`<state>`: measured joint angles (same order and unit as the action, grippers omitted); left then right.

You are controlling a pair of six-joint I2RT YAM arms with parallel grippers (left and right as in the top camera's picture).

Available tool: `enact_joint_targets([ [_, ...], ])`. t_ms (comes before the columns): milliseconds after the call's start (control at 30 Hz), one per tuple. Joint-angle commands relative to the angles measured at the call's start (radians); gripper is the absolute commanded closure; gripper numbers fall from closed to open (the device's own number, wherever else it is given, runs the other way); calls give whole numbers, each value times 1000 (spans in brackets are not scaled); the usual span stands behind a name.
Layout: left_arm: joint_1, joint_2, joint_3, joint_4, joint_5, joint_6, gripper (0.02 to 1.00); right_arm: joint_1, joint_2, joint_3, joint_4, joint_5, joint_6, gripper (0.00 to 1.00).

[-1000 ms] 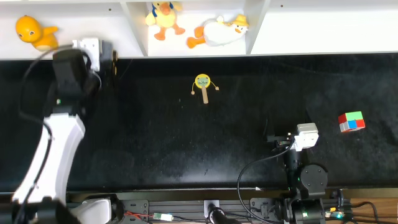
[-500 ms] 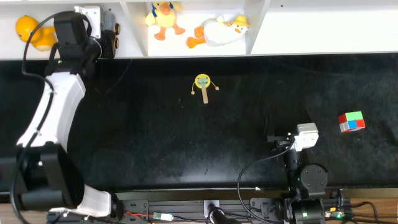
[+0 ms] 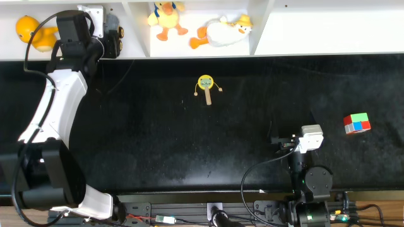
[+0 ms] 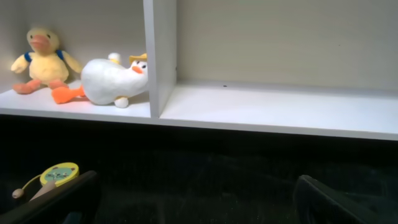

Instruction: Store Toys

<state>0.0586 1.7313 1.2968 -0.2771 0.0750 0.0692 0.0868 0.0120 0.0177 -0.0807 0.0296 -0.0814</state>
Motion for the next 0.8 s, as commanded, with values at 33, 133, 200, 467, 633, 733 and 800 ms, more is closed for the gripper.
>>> enact_joint_targets([
  [33, 1, -2, 28, -10, 11, 2, 20, -2, -8, -13, 4, -7, 7, 5],
  [133, 1, -35, 8, -32, 10, 3, 20, -2, -8, -13, 4, -7, 7, 5],
  [200, 1, -85, -42, -27, 10, 7, 20, -2, -8, -13, 4, -7, 7, 7],
  [467, 23, -409, -427, 53, -2, 10, 20, -2, -8, -13, 4, -8, 7, 7],
  [633, 23, -626, -667, 131, 34, 9, 20, -2, -8, -13, 4, -8, 7, 5],
  [733, 23, -758, -840, 398, 83, 9, 20, -2, -8, -13, 4, -7, 7, 7],
  [800, 11, -853, -961, 626, 101, 9, 20, -2, -8, -13, 4, -7, 7, 3],
])
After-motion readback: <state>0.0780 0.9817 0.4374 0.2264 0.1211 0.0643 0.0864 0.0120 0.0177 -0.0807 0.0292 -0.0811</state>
